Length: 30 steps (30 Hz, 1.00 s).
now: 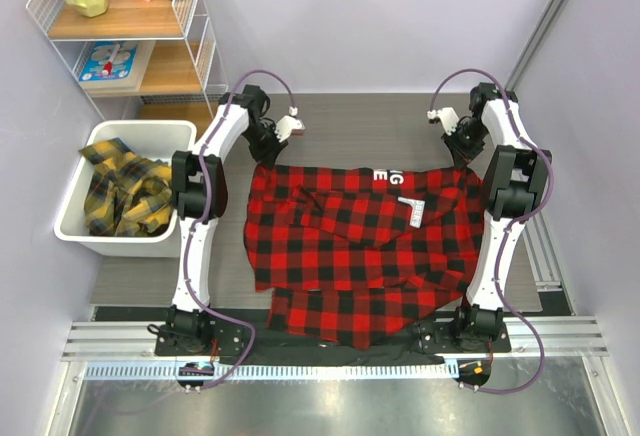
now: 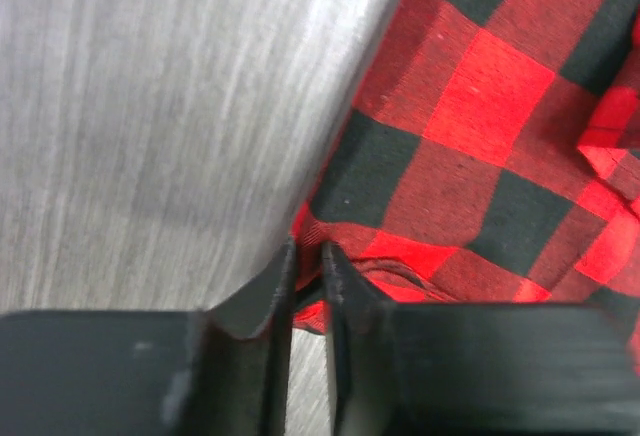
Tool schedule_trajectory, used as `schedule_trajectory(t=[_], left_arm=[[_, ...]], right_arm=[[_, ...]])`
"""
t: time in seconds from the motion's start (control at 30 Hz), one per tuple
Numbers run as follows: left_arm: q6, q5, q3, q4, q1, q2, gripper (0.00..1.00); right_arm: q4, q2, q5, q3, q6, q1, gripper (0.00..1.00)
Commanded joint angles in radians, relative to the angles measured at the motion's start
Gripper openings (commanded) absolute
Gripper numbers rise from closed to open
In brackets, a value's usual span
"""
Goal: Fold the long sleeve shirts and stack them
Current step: Fold the shirt
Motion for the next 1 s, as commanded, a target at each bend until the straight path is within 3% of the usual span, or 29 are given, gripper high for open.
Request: schedule_trajectory(t=[0.0, 0.07, 0.53, 0.8, 0.97], left_arm=[[0.05, 0.003, 0.031, -0.069, 0.008, 0.001, 0.06], [0.049, 0.008, 0.024, -0.078, 0.019, -0.005, 0.0], [-0.019, 0.025, -0.007, -0.023, 0.065, -0.1, 0.0], [-0.088, -0.017, 0.092, 0.012, 0.068, -0.011, 0.0], [-0.158, -0.102, 0.074, 0.151, 0.057, 0.015, 0.0]], right_arm=[[0.008, -0.02, 0.027, 0.008, -0.001, 0.004, 0.01], [0.009, -0.023, 0.029, 0.005, -0.002, 0.004, 0.01], [0.009, -0.055, 0.018, 0.006, -0.007, -0.031, 0.01], [0.011, 0.041, 0.019, 0.106, 0.039, -0.018, 0.01], [0.141, 0.061, 0.105, 0.077, 0.119, 0.019, 0.04]])
